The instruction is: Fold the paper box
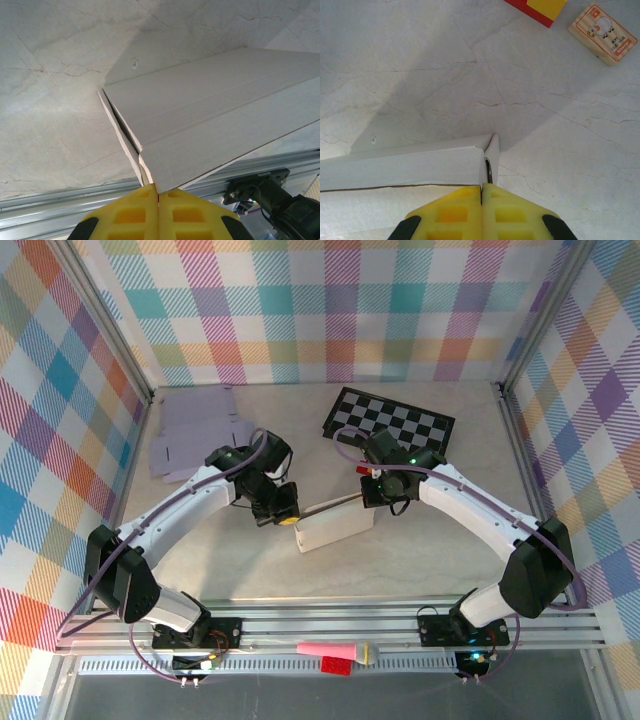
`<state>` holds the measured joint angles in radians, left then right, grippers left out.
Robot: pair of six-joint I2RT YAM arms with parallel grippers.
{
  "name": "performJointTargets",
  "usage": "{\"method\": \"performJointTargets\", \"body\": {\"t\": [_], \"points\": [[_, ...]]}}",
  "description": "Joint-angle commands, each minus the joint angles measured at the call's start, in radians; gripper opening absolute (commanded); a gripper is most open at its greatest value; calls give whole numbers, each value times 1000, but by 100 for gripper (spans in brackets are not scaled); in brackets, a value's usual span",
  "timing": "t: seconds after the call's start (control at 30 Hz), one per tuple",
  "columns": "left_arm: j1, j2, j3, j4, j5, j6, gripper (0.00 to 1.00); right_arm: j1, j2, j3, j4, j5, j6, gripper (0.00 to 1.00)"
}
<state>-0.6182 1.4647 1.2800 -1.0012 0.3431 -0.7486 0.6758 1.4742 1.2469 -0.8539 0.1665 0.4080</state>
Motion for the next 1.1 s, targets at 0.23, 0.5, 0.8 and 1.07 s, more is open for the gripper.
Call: {"method": "performJointTargets", "body": {"t": [0.23, 0.5, 0.8, 1.07], "points": [[-2, -24, -62, 67, 76, 18, 0, 22, 29, -12, -28, -51, 26, 0], [-27, -31, -100, 86, 58, 66, 0, 22, 27, -13, -30, -47, 27, 0], [-68, -27, -94, 78, 0, 108, 0, 24, 25, -22, -28, -38, 21, 0], [-125, -36, -106, 86, -88, 129, 0, 26, 23, -28, -22, -36, 15, 0]]}}
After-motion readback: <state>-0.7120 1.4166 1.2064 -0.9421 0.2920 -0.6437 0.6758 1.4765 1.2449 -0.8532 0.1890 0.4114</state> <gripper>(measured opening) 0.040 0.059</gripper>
